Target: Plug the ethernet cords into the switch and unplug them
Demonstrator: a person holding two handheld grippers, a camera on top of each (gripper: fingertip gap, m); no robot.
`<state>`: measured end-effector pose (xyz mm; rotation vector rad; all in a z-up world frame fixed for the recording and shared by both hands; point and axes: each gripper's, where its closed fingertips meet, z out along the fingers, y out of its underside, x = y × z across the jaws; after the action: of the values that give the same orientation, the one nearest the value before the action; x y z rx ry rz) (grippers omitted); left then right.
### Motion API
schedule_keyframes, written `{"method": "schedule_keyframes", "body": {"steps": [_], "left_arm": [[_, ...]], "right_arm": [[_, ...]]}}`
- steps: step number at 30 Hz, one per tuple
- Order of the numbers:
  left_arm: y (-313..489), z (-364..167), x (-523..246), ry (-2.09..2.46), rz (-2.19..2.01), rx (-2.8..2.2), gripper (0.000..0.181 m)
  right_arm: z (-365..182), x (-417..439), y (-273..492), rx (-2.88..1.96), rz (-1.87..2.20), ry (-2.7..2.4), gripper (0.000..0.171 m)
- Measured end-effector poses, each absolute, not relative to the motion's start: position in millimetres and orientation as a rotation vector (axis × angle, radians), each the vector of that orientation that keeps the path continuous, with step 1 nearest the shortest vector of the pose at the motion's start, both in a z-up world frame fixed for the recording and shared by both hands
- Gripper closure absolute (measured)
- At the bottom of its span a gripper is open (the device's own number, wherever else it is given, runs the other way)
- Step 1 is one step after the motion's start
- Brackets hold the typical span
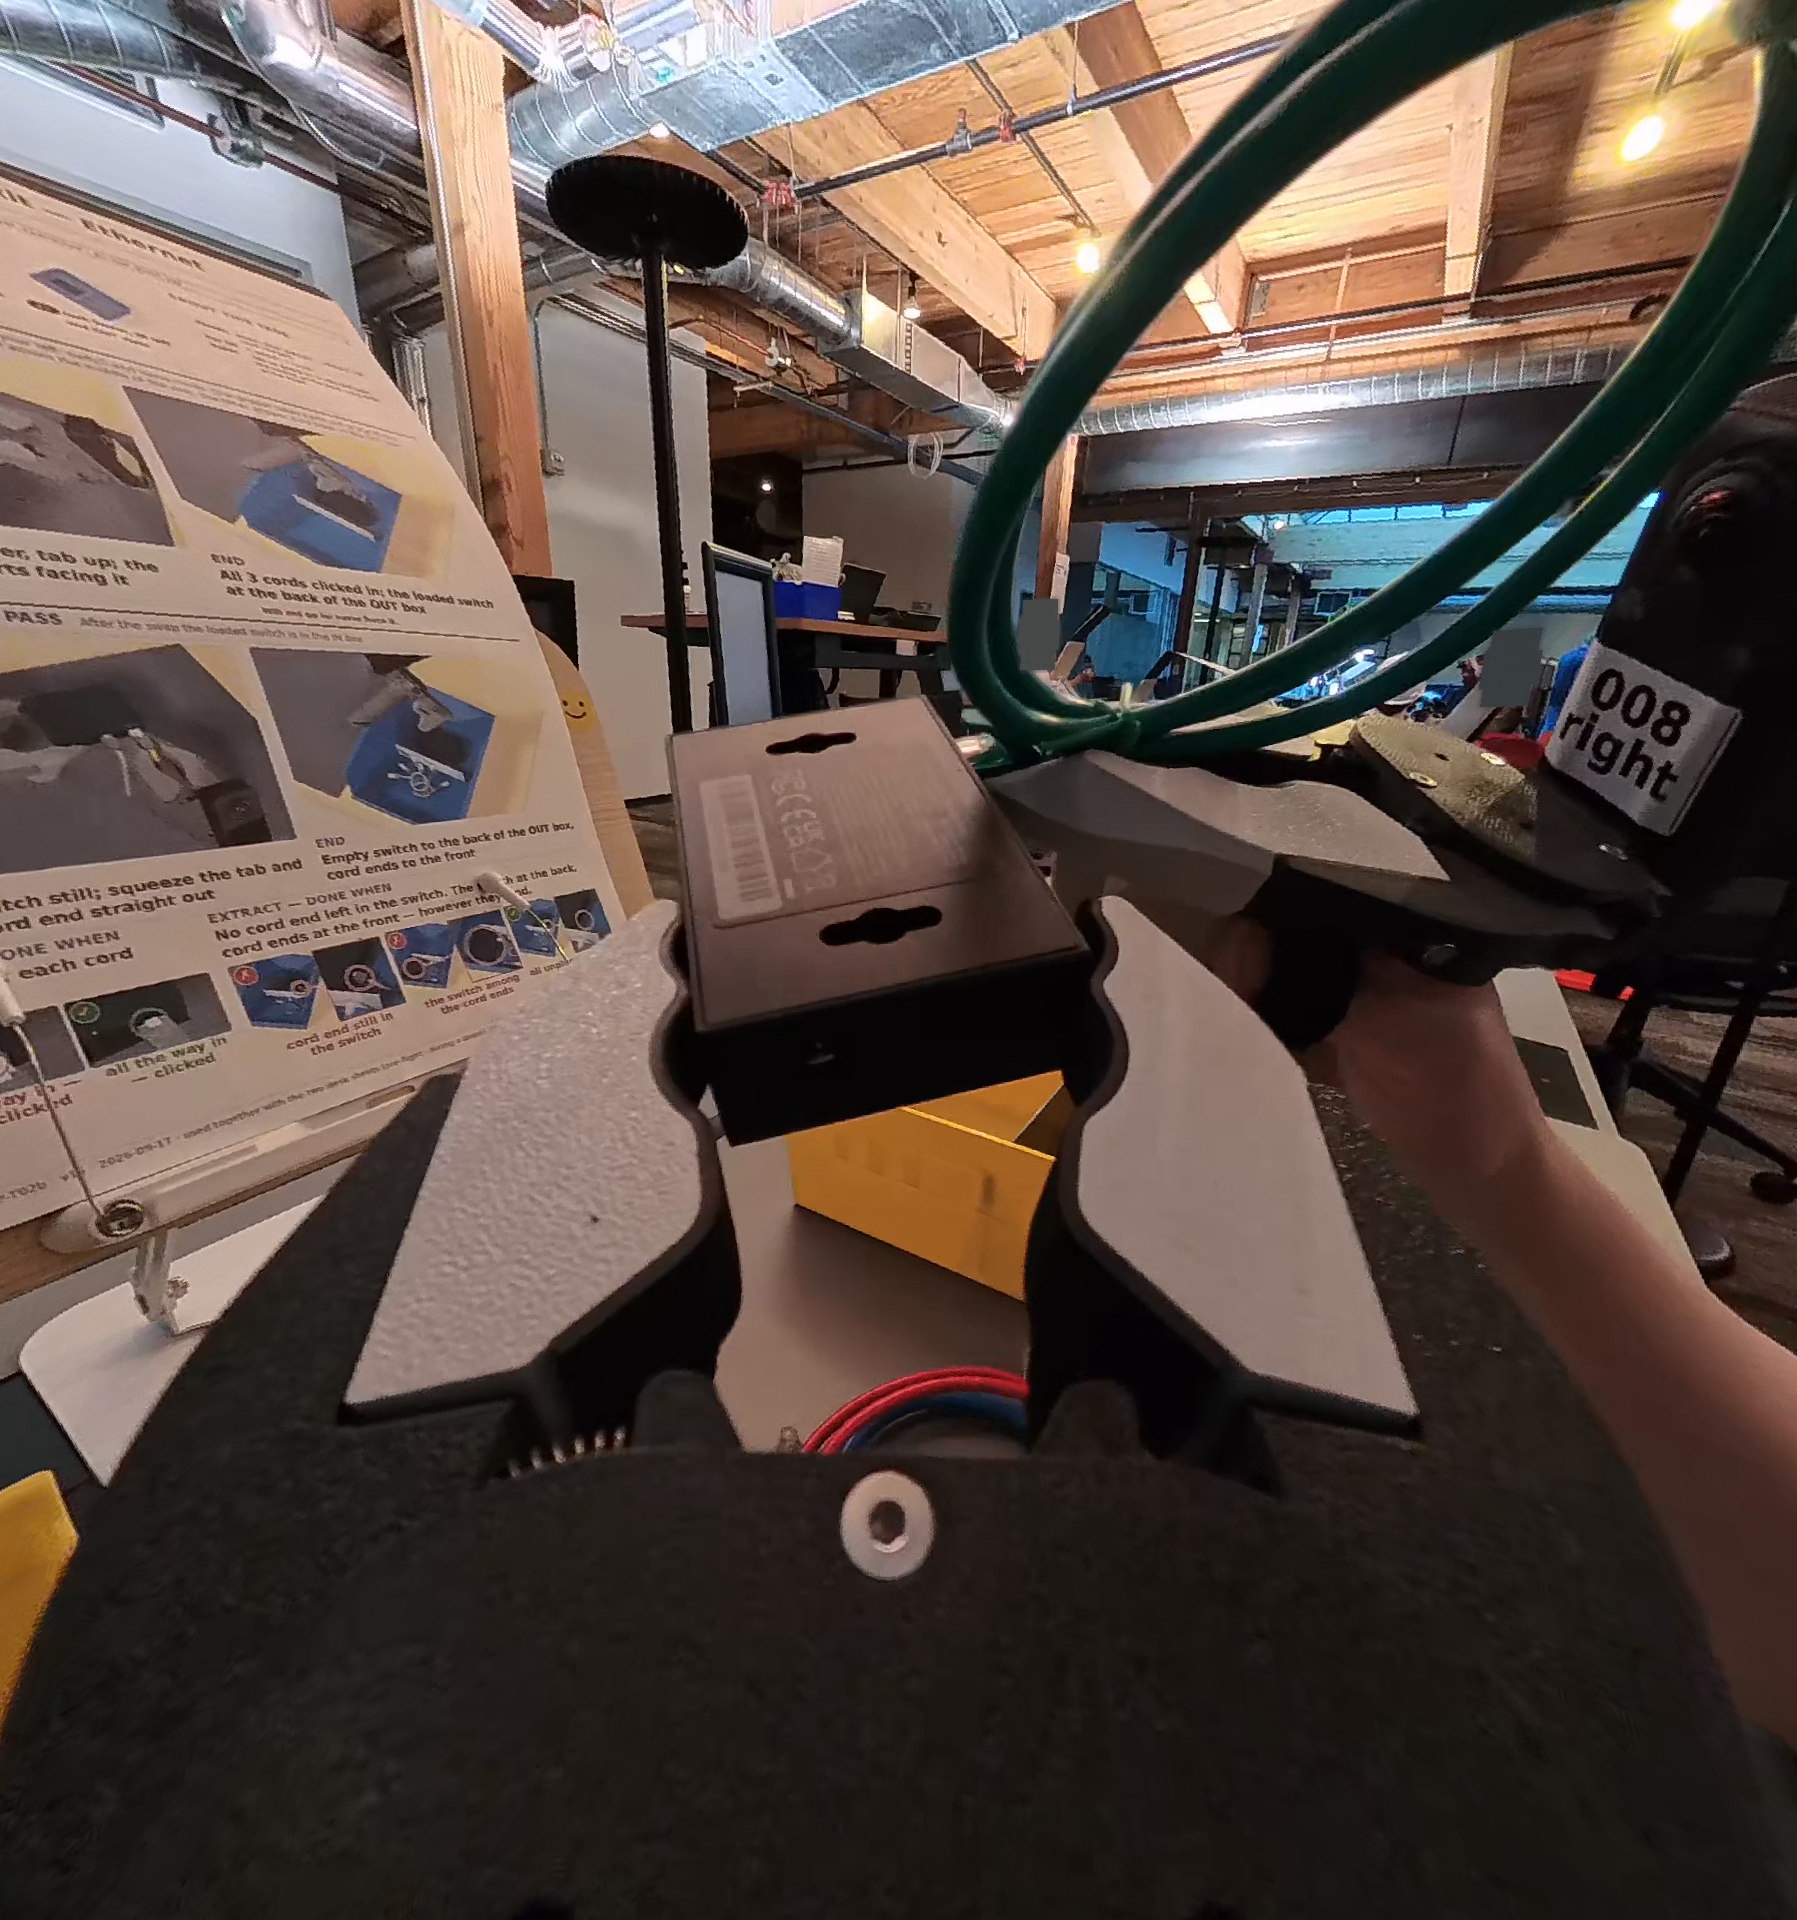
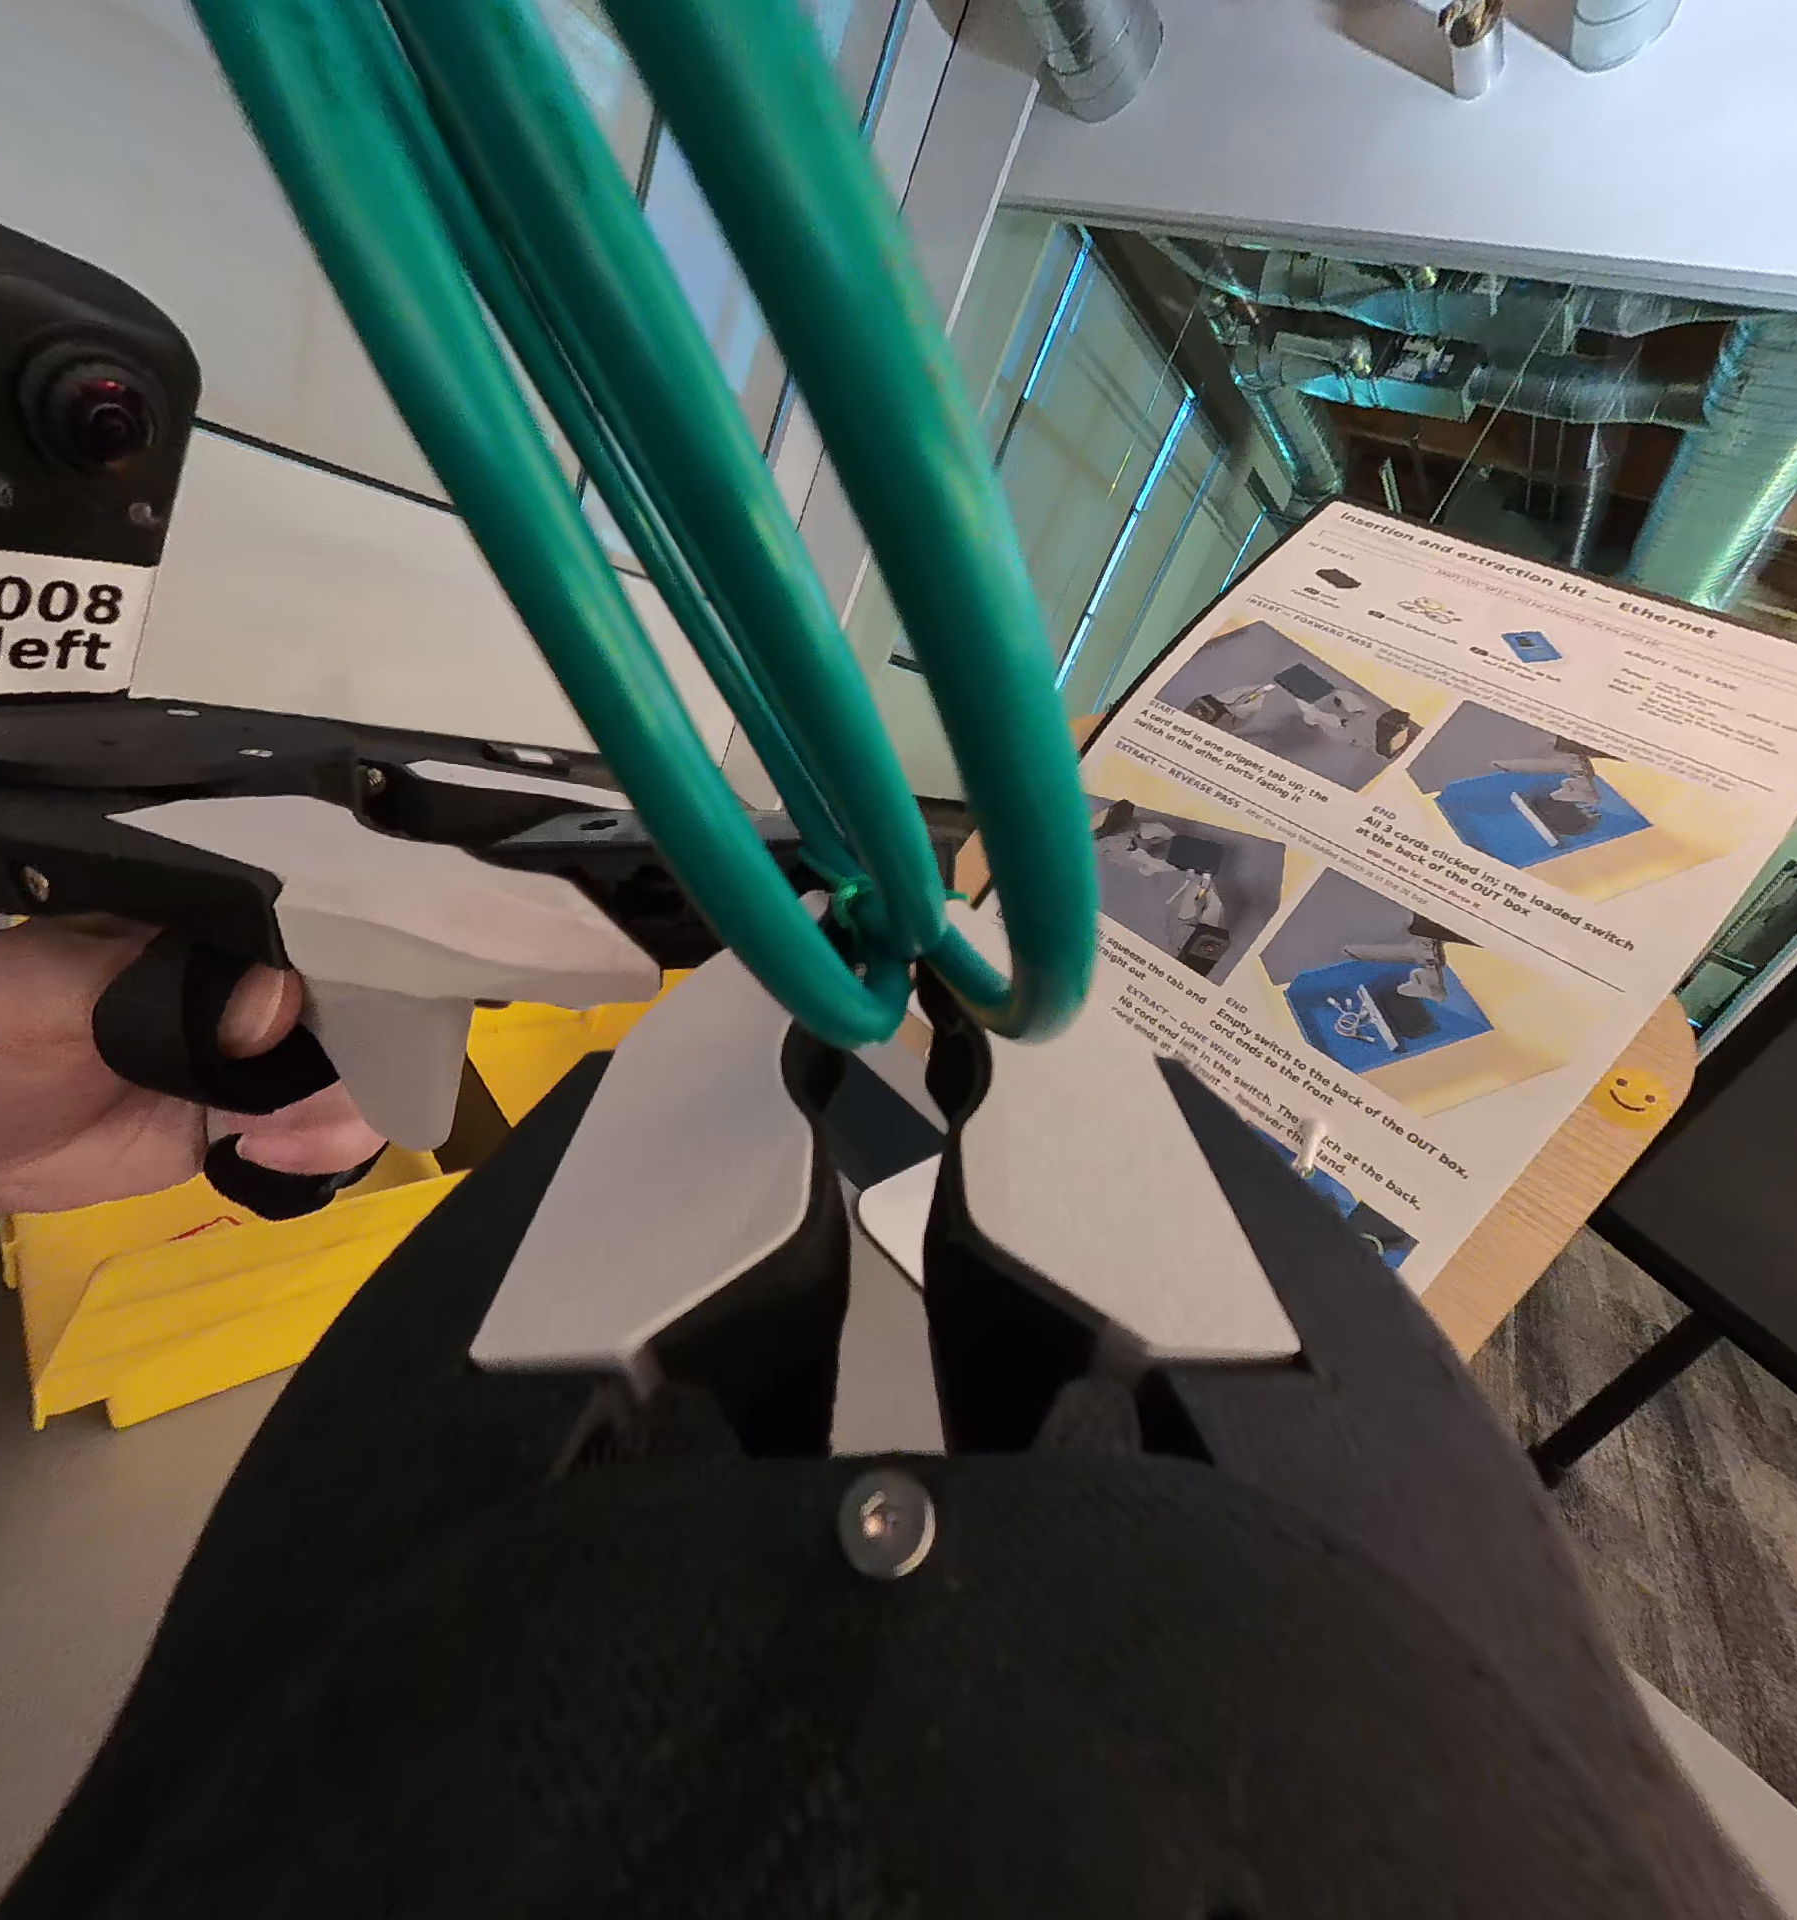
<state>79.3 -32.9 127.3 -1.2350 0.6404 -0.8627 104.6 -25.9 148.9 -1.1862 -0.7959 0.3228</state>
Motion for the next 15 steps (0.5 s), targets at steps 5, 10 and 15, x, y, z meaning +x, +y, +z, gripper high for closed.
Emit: {"method": "schedule_keyframes", "body": {"steps": [5, 10, 15], "left_arm": [[-34.5, 127.1, 79.3, 0.662, -0.857, -1.243, 0.112], [-35.7, 125.8, 81.3, 0.659, -0.849, -1.26, 0.112], [-33.9, 131.1, 79.0, 0.73, -0.682, -1.228, 0.112]], "right_arm": [[149.0, 104.2, -27.2, -1.18, 0.317, -0.805, 0.157], [148.8, 104.6, -27.4, -1.179, 0.33, -0.803, 0.157], [152.7, 104.5, -27.1, -1.084, 0.373, -0.798, 0.157]]}}
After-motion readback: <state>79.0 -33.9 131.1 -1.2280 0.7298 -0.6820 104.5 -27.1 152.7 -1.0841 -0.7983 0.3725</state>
